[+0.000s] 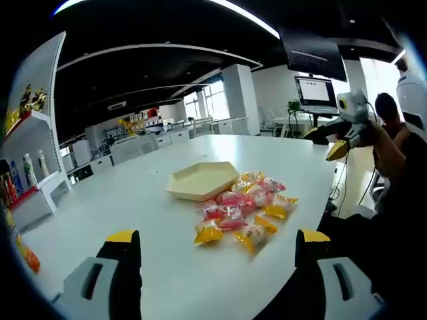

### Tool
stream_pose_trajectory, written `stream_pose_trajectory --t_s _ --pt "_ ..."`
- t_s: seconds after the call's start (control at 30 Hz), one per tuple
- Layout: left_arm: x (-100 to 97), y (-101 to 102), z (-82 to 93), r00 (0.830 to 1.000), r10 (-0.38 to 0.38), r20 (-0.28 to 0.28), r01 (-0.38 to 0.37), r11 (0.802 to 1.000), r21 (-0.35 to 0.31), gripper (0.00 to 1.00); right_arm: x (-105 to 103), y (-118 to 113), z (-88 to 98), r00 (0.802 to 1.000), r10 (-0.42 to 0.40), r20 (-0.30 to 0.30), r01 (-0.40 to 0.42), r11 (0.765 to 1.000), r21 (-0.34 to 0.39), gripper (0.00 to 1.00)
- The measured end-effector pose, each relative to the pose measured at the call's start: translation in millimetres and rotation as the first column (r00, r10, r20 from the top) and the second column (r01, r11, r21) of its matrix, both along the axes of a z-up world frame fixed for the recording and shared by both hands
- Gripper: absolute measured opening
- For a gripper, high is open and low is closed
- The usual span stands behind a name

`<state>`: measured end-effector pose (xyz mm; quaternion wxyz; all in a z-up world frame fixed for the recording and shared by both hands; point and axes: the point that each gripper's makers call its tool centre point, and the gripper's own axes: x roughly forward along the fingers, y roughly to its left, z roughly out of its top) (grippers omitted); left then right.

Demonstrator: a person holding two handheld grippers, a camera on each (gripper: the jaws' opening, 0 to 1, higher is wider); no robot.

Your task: Pick up the marshmallows scattered on the table and place them into the bowl on the table

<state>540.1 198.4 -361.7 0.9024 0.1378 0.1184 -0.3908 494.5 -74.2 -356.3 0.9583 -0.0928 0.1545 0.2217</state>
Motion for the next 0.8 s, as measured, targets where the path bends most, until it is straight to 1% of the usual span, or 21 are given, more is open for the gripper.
stream_pose_trajectory --t_s 0.1,0.63,0.8 --pt "-0.3 -0.1 -0.7 1.000 -0.001 -0.002 0.001 1.000 0.003 0.95 -0.5 -0.3 -1.9 1.000 0.002 -0.002 -0.002 1.000 -0.011 0.80" --pt "0.4 0.8 -3.4 1.000 -0.002 -0.010 0.002 1.000 0.007 0.94 1.9 1.7 -8.5 1.000 0.007 -0.018 -0.007 1.000 -0.008 0.80" --pt "3.4 1.7 -6.1 1.000 0.001 -0.018 -0.001 1.000 0.010 0.94 5.0 1.9 -11.7 1.000 0.008 -0.025 -0.008 1.000 -0.005 0.80"
